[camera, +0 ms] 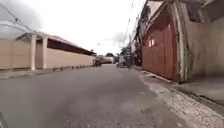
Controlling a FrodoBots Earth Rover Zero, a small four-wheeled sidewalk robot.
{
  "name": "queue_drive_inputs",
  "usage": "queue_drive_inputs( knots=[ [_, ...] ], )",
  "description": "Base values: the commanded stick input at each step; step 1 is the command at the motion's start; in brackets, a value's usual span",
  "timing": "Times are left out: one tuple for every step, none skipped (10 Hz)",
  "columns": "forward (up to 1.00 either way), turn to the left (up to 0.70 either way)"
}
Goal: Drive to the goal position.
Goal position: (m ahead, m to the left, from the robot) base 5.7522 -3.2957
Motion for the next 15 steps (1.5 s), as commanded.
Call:
queue_drive_inputs(
  knots=[
    [0.7,0.0],
    [0.7,0.0],
    [0.7,0.0],
    [0.7,0.0],
    [0.7,0.0],
    [0.7,0.0],
    [0.7,0.0],
    [0.7,0.0],
    [0.7,0.0],
    [0.7,0.0],
    [0.7,0.0],
    [0.7,0.0],
    [0.7,0.0],
    [0.7,0.0],
    [0.7,0.0]
  ],
)
